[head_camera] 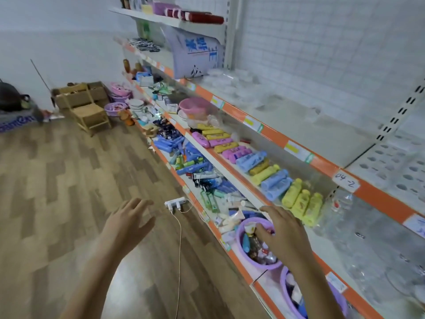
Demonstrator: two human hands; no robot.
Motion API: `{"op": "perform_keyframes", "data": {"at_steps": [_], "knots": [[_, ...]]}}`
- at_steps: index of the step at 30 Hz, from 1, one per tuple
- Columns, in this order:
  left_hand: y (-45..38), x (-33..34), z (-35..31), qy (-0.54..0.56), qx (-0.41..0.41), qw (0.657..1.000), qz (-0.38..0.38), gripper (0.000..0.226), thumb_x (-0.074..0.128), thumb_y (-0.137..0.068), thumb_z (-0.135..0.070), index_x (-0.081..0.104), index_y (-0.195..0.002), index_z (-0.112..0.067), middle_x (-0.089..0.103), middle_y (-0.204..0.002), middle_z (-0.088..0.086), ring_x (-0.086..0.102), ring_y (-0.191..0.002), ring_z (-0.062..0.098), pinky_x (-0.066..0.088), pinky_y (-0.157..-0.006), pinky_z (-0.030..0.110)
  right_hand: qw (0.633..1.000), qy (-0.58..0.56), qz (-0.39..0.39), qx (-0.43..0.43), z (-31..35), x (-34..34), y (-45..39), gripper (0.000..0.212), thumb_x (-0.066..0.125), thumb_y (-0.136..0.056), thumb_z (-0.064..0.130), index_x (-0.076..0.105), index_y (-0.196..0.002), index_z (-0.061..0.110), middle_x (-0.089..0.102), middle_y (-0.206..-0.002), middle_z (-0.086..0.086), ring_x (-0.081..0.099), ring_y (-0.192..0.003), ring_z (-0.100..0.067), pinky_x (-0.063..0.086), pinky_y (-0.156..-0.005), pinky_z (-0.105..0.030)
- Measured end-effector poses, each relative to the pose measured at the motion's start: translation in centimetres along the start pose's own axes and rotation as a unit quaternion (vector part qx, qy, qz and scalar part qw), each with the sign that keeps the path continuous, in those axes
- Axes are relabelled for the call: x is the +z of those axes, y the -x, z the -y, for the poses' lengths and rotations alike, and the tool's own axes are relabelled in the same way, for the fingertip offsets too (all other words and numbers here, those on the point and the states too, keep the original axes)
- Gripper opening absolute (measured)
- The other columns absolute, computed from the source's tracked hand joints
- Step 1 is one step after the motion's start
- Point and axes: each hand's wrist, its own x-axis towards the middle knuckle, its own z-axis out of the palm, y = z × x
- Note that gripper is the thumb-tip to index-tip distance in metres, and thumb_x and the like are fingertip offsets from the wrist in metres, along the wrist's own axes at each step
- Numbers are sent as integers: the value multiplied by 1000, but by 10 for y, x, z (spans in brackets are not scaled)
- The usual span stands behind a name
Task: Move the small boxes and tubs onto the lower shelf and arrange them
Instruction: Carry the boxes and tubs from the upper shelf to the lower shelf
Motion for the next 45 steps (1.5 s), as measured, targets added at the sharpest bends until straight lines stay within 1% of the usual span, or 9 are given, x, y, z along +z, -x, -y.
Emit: {"op": "perform_keyframes", "data": {"at_steps": [7,13,19,22,25,33,38,41,45], "knots": [[-99,35,13,33,38,999,0,33,61,-72,-33,65,-100,-15,66,-92,5,65,-82,29,51,-65,36,1000,10,-14,19,-9,13,-88,37,55,-89,34,54,-122,19,58,-119,2,53,-110,-21,42,-89,-35],[-213,53,9,30,48,998,7,34,80,-68,-16,66,-98,-12,66,-90,8,65,-82,31,51,-64,37,998,-9,-63,25,-29,18,-195,30,66,-82,23,62,-110,13,65,-106,-3,61,-98,-25,48,-77,-36],[-322,55,12,23,64,998,-15,37,74,-76,-21,64,-110,-14,65,-106,8,62,-97,31,50,-79,43,995,-21,-96,1,-36,14,-305,45,44,-79,43,63,-106,12,64,-107,-5,61,-97,-27,49,-78,-36],[-368,58,15,24,71,997,-14,35,68,-80,-27,62,-113,-16,63,-113,6,58,-104,28,47,-83,40,994,-22,-109,-6,-38,13,-348,31,61,-80,29,63,-107,14,63,-106,-4,60,-96,-28,48,-79,-36],[-418,59,20,39,84,995,-25,38,68,-81,-25,60,-117,-16,62,-116,5,57,-106,27,46,-83,39,993,-18,-119,-10,-38,9,-395,31,69,-80,19,62,-109,14,62,-108,-4,58,-96,-28,46,-82,-37],[-601,62,18,96,230,967,-44,42,51,-80,-36,61,-114,-11,62,-110,6,59,-99,26,48,-78,37,981,35,-187,36,-39,3,-519,33,65,-82,25,60,-113,16,60,-114,-3,55,-105,-25,45,-86,-39],[-710,62,-5,136,325,935,-39,34,60,-87,-31,58,-117,-16,58,-115,1,54,-105,18,47,-83,35,972,22,-204,118,-45,-7,-583,34,58,-87,33,55,-119,23,53,-121,4,50,-111,-17,40,-89,-33],[-764,65,-31,118,404,906,-41,34,63,-85,-28,60,-114,-13,60,-112,5,56,-102,24,50,-81,39,968,23,-188,165,-62,-12,-613,34,58,-87,34,55,-119,23,53,-123,3,48,-114,-17,37,-86,-29],[-821,78,-83,100,471,876,-8,35,60,-87,-31,58,-117,-13,55,-120,8,50,-114,26,43,-87,39,967,8,-126,222,-99,-13,-646,32,57,-88,32,55,-118,22,53,-121,0,48,-113,-18,40,-94,-36]]}}
